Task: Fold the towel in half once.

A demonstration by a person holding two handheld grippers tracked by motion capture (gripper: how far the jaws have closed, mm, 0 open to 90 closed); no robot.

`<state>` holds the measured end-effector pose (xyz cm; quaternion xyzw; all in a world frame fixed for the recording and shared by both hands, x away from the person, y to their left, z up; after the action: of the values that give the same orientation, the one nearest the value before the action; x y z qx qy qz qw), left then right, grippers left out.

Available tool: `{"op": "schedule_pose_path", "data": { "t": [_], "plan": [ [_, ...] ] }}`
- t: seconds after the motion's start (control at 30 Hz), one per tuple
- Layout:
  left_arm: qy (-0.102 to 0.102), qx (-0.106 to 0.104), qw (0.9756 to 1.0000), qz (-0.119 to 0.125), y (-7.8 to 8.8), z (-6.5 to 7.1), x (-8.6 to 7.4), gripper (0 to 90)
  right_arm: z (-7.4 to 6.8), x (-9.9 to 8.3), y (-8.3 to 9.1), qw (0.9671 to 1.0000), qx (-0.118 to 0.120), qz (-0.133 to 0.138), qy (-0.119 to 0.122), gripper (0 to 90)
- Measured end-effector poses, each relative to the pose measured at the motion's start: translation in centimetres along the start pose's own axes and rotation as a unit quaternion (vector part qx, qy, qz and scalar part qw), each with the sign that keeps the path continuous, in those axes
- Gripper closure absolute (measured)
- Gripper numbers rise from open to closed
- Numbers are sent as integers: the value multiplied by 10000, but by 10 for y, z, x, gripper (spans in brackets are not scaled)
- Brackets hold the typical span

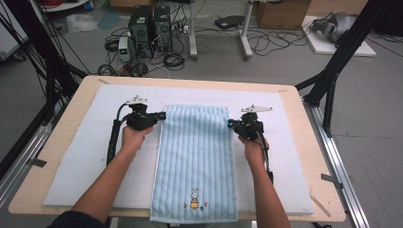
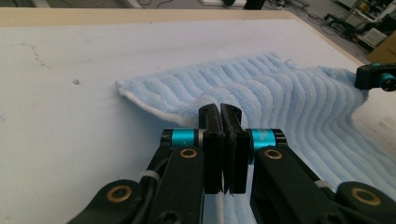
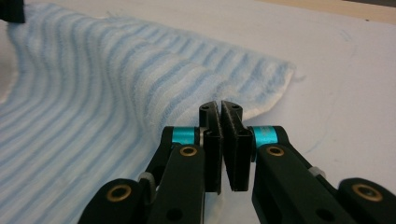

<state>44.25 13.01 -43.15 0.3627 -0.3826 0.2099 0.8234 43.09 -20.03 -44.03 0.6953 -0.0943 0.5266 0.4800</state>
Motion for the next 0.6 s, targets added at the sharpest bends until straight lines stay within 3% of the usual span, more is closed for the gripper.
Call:
{"op": "schedule_pose_path", "data": {
  "t": [0.13,0.17,0.3,0.6],
  "plan": [
    [-89,-143,9997,160,14,11,-11,874,-10,-7,12,9998,172,-39,54,870],
    [-116,-193,9996,169,17,14,-14,874,-12,-8,14,9997,196,-115,58,870],
    [-308,-262,9991,91,29,23,-26,874,-20,-15,28,9997,247,-6,44,870],
    [-297,-412,9987,-54,49,31,-63,873,-43,-44,52,9991,422,27,83,870]
  ]
}}
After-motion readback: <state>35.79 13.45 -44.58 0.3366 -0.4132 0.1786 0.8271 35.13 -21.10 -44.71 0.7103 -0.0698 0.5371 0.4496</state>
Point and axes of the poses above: each handheld gripper's, and its own axes: y roughly backward along the jaws, x roughly out of its top, z roughly to its right, the point moved 5 cm from there along -y, roughly forward along the jaws, and after that the axes turned 11 degrees about y, right-handed, at the moved point
